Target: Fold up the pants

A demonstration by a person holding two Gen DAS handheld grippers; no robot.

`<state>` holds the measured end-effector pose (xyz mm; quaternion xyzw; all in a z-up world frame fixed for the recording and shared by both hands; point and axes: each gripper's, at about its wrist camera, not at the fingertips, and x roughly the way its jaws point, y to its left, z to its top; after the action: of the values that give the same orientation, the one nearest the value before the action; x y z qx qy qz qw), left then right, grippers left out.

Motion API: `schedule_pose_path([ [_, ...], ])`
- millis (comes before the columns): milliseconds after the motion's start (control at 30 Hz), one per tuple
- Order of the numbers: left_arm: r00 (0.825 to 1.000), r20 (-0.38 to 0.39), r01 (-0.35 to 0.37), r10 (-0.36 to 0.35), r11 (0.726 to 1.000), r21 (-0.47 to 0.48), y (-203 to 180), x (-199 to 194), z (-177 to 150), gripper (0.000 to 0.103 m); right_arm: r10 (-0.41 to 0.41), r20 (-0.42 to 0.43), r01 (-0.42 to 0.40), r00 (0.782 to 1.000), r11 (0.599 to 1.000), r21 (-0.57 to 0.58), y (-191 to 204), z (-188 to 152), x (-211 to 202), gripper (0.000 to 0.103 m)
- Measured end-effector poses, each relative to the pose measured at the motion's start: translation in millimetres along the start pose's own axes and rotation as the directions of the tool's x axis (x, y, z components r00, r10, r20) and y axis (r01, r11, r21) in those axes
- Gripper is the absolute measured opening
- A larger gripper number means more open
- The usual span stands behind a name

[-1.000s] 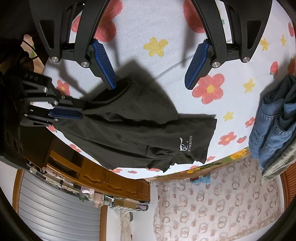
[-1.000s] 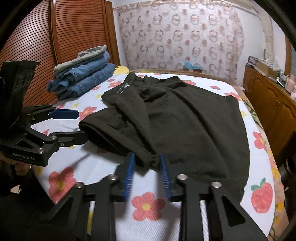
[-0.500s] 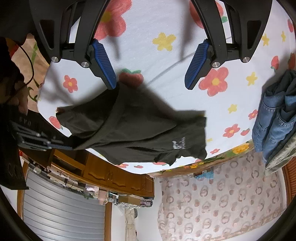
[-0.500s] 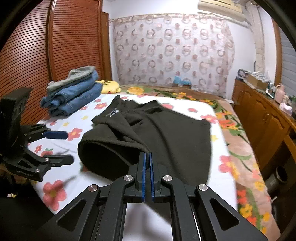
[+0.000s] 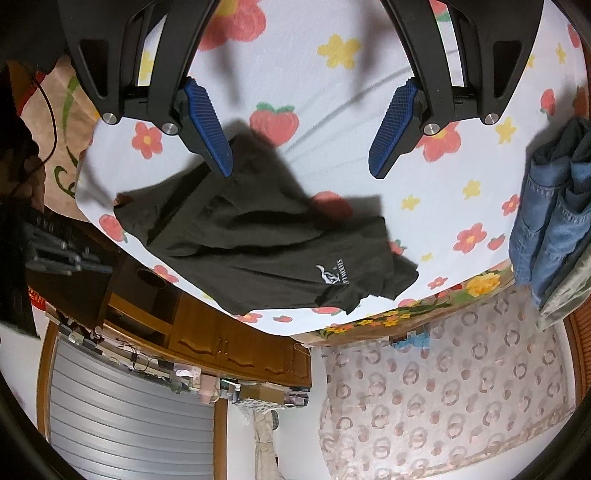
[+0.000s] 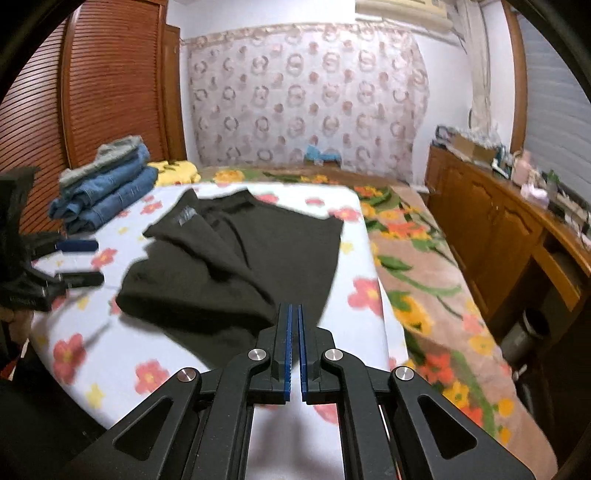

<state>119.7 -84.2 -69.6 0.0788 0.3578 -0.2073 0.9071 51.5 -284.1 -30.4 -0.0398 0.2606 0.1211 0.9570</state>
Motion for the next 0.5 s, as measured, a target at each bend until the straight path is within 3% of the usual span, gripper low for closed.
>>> schedule_pose_path([
  [233,1.000,-0.006,-0.007,0.006,1.000,-0.004,6.2,9.2,9.8,0.077,0.029,-0.016,-0.028,0.999,0.999,0.022,15.6,-3.0,3.2,0.003],
  [500,0.999,-0.002,-0.033,0.033,0.999,-0.007,26.6,17.5,25.6,0.077,0.092,-0.004,-0.092,0.996,0.996,-0.007,-5.0,16.9,4.1,0.009],
])
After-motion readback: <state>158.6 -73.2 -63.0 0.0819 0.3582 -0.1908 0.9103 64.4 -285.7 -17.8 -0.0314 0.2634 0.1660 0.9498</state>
